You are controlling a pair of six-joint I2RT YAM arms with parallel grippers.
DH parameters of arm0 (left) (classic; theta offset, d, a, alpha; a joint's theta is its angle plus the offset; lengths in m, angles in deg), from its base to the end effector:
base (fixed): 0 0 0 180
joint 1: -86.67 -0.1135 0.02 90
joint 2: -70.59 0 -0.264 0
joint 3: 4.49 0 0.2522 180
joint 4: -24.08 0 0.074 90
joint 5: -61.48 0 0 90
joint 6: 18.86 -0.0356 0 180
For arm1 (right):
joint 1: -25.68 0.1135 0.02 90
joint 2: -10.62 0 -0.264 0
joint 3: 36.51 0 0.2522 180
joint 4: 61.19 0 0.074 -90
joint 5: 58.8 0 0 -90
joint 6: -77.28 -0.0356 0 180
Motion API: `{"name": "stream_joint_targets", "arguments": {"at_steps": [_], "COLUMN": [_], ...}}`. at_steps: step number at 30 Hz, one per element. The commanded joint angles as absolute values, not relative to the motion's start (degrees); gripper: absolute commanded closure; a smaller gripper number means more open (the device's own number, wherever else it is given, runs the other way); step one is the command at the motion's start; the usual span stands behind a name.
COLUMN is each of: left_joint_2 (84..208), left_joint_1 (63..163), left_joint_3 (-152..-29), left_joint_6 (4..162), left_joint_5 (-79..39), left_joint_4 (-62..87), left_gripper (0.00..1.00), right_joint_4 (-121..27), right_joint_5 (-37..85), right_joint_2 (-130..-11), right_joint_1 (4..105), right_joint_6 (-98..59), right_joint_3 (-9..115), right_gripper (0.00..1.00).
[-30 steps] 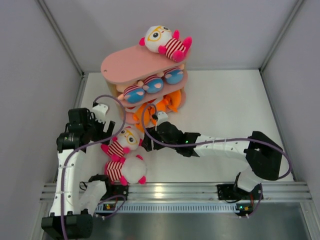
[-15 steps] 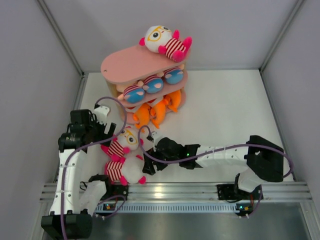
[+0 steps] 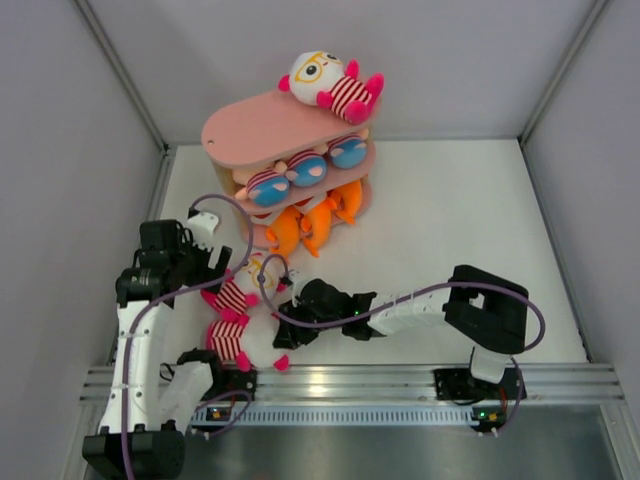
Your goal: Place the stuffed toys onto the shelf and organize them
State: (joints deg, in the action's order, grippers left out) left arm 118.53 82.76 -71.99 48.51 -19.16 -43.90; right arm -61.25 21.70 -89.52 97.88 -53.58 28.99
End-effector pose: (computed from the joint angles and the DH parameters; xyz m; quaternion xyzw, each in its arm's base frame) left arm 0.1533 0.0047 0.3123 0.1801 0.9147 0.0070 0.3618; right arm 0.1056 0.3482 0.1681 -0.2754 0.8391 0.4270 0.1944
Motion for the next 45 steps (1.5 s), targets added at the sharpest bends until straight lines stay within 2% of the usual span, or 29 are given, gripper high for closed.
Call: {"name": "stream_joint_targets", "arguments": {"at_steps": [1, 2, 3, 5, 8, 9, 13, 18, 23, 32, 37, 43, 45], "left_joint_2": [117.96, 118.14, 118.31, 118.31, 118.40, 118.49, 118.75, 119.02, 118.93, 118.05, 117.52, 116.03, 116.47], "left_joint_1": [82.97, 82.97, 82.97, 83.06, 82.97, 83.06, 83.06, 83.24, 83.67, 85.78, 86.23, 88.14, 88.68], "left_joint_3": [-71.43, -71.69, -72.04, -72.48, -74.32, -75.89, -81.26, -88.81, -91.29, -89.36, -85.58, -82.07, -81.45], "left_joint_6": [48.38, 48.38, 48.55, 48.55, 48.12, 47.33, 47.76, 49.17, 48.12, 45.31, 43.81, 42.40, 41.96], "left_joint_5": [-18.42, -18.50, -18.42, -17.80, -15.62, -14.30, -3.50, 11.97, 19.90, 24.74, 21.22, 25.26, 23.87], "left_joint_4": [-43.56, -43.65, -43.65, -43.56, -44.26, -44.61, -45.41, -45.41, -45.32, -45.32, -45.32, -45.32, -45.32], "left_gripper": [0.02, 0.02, 0.02, 0.02, 0.02, 0.03, 0.06, 0.03, 0.02, 0.03, 0.11, 0.15, 0.22], "right_joint_4": [-71.50, -71.86, -71.42, -67.41, -59.58, -52.59, -34.53, -23.18, -13.17, -8.31, -12.62, -16.47, -18.15], "right_joint_5": [19.95, 20.30, 20.48, 21.53, 23.37, 24.25, 30.49, 30.76, 33.05, 32.61, 31.55, 26.47, 26.28], "right_joint_2": [-89.93, -89.75, -89.32, -86.25, -79.93, -78.08, -70.26, -69.89, -73.49, -81.75, -80.61, -79.82, -80.25], "right_joint_1": [97.58, 97.40, 97.31, 97.22, 97.22, 97.22, 96.70, 93.45, 93.00, 91.68, 91.51, 90.72, 90.72], "right_joint_6": [-57.63, -57.98, -57.72, -56.32, -52.28, -50.10, -45.95, -43.14, -39.44, -33.46, -32.41, -32.58, -32.85], "right_joint_3": [28.23, 28.14, 28.31, 29.01, 30.59, 32.60, 40.86, 51.50, 62.82, 78.13, 77.62, 76.83, 77.09], "right_gripper": [0.62, 0.74, 0.92, 1.00, 1.00, 1.00, 1.00, 1.00, 1.00, 1.00, 1.00, 1.00, 1.00]}}
